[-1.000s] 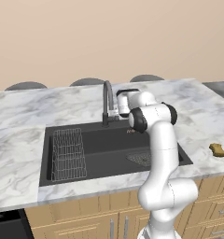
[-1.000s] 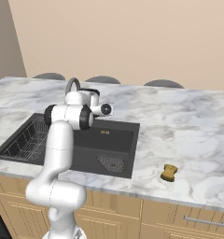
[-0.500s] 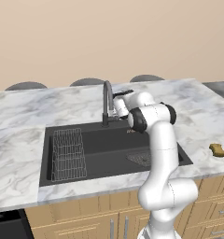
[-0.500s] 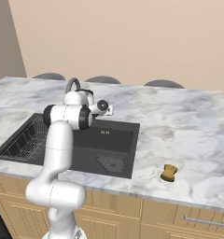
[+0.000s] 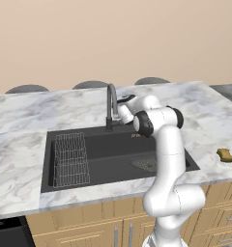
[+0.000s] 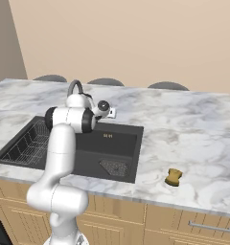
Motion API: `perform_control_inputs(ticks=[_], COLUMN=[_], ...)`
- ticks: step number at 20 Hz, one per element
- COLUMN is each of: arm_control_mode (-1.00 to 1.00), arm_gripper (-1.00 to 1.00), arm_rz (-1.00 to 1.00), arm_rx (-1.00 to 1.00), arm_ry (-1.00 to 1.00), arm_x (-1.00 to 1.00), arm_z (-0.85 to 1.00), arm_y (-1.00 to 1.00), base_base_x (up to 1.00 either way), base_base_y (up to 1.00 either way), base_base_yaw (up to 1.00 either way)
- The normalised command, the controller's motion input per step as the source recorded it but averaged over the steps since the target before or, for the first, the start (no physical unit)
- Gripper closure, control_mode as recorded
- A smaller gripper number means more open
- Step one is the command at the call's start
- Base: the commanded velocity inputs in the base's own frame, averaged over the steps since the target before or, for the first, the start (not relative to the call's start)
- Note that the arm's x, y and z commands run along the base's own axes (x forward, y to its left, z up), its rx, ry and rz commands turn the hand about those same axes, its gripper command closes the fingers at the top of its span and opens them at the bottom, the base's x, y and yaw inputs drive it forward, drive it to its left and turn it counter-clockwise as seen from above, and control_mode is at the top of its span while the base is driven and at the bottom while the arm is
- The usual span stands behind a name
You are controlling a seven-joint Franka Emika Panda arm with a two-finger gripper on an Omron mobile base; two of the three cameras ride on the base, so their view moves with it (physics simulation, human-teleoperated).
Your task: Soak the sponge with water for a few seconds and then drop it inside the sink.
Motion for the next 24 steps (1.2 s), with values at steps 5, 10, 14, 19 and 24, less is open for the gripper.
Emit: perform_control_inputs(ticks=[5,10,14,19,24], arm_control_mode=[-1.0,-1.0,-1.0,-1.0,-1.0], arm_gripper=[-1.0,-1.0,-1.0,-1.0,-1.0], arm_rz=[0.0,0.0,0.0,0.0,0.0], arm_rx=[0.0,0.0,0.0,0.0,0.0], arm_ry=[0.0,0.0,0.0,0.0,0.0], arm_x=[0.0,0.01,0.04,0.0,0.0], arm_z=[-0.41,-0.36,-0.41,-0.43,-0.46], arm_y=[-1.0,-0.98,-1.0,-0.98,-1.0], base_base_x=[0.0,0.0,0.0,0.0,0.0], base_base_y=[0.0,0.0,0.0,0.0,0.0], base_base_yaw=[0.0,0.0,0.0,0.0,0.0])
